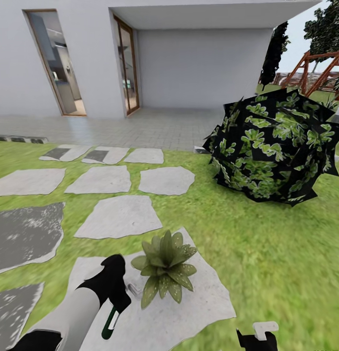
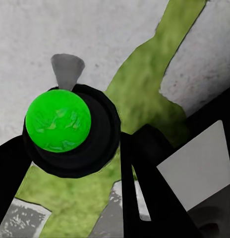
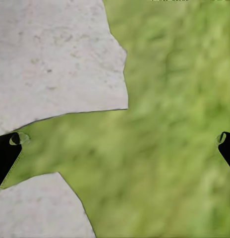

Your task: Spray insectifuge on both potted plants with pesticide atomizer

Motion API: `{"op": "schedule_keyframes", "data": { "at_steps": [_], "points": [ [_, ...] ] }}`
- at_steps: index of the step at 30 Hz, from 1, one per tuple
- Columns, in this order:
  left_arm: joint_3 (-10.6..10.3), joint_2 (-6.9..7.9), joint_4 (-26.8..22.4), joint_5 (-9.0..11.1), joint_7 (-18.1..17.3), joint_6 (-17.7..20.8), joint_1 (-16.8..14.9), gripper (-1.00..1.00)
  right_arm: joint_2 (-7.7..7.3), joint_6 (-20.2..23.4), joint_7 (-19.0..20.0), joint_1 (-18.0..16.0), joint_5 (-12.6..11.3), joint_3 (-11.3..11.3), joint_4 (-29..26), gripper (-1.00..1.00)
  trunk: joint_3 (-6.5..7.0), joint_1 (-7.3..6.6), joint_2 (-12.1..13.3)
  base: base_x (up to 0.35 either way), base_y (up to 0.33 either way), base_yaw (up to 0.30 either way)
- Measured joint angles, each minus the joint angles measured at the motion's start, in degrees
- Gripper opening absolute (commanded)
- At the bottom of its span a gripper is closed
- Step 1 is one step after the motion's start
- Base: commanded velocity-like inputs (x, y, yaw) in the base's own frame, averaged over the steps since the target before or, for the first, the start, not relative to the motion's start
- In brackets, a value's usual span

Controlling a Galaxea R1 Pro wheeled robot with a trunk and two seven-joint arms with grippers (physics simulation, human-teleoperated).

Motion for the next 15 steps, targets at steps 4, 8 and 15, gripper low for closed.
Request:
{"op": "schedule_keyframes", "data": {
  "at_steps": [4,8,15],
  "points": [
    [0.07,-0.06,0.01,-0.02,0.07,0.15,-0.02,-1.00,0.00,0.00,0.00,0.00,0.00,0.00,0.05,1.00,0.00,0.01,0.00,0.109,0.267,-0.282],
    [0.08,-0.06,0.00,0.12,0.06,0.20,0.00,-1.00,0.00,0.01,0.00,0.00,0.00,0.00,0.06,1.00,0.00,0.02,0.00,0.007,0.275,-0.228],
    [0.06,0.46,0.15,0.00,0.25,-0.25,0.99,-1.00,0.00,-0.01,0.00,-0.01,-0.02,0.00,0.07,1.00,0.00,0.02,0.00,0.000,0.034,-0.017]
  ]
}}
